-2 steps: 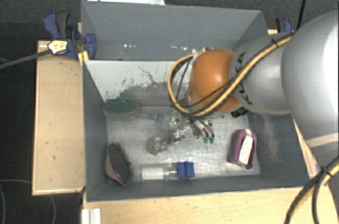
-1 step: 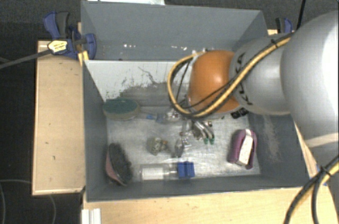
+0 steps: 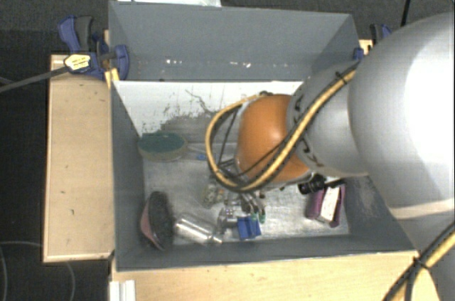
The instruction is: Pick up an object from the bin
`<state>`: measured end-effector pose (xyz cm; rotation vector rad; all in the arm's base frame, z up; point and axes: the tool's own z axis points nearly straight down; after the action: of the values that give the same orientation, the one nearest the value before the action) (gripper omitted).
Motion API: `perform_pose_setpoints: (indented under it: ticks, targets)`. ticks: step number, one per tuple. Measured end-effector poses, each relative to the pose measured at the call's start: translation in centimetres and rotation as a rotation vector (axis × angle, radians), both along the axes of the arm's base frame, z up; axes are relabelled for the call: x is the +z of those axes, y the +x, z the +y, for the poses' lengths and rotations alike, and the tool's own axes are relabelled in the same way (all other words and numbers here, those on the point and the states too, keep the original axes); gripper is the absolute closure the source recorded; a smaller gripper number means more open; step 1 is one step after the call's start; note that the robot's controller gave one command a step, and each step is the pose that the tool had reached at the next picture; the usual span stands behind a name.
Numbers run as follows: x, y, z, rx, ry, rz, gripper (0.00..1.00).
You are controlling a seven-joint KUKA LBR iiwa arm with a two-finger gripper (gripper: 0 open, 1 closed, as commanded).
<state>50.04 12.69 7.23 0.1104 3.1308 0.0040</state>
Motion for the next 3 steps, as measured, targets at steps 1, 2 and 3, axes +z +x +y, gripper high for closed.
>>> perform_pose_setpoints:
  ticks: [1, 2, 3]
  targets:
    - [0.0, 2.7, -2.6, -0.257, 0.002, 0.002, 0.00]
    - [0.0, 2.4, 1.3, -0.195, 0.002, -0.002, 0.00]
    - [0.2, 2.6, 1.1, -0.196, 0.002, -0.006, 1.00]
